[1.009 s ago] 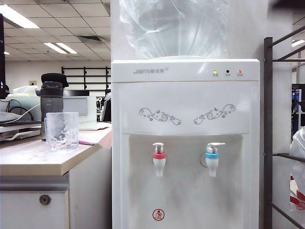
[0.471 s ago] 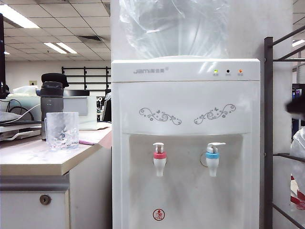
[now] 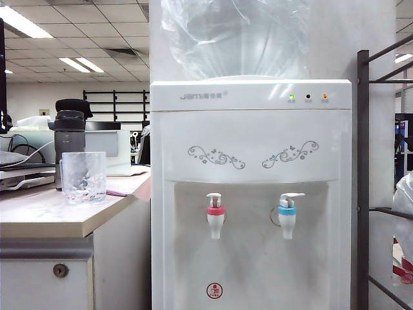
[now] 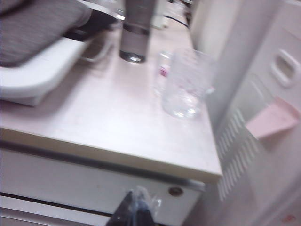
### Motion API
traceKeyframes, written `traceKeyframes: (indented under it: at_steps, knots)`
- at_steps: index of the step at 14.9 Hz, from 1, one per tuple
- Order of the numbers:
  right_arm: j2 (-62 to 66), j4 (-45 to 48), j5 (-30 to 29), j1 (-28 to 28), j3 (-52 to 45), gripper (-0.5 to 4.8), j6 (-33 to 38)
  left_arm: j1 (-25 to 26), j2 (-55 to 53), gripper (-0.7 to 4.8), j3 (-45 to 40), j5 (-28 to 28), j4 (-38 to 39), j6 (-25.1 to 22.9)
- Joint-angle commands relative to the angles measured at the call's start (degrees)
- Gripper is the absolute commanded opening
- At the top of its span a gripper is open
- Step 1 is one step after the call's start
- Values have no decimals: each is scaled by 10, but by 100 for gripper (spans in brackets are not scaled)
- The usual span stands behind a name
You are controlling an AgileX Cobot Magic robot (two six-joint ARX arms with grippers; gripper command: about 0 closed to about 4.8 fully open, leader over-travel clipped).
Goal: Pick up the plastic mug from the left desk, go to the hot water outlet of the water dispenser, press the vertical switch to get some water, then put the mug back on the desk.
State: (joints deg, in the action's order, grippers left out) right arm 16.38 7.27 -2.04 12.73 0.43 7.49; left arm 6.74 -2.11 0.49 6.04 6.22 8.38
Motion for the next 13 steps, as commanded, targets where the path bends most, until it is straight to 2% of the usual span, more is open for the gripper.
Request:
traceKeyframes:
  at_steps: [1,3,7,9,10,13]
  knots:
    - [0,22,-44,-43,0,-4,0,0,0,-6,0,-4,-21,-3]
    - [0,19,-39,-50,0,122,0,0,0,-6,0,-5,-20,-2]
    - [0,19,-42,-48,0,125,0,0,0,-5,0,-4,-20,-2]
    - [-157,-62,-54,-65,0,125,0,0,0,-5,0,-7,-20,-3]
    - [-158,-17,-58,-82,3,125,0,0,1,-5,0,-7,-17,-2]
    - [-162,-12,-56,-100,2,125,0,0,13,-5,0,-7,-10,-2]
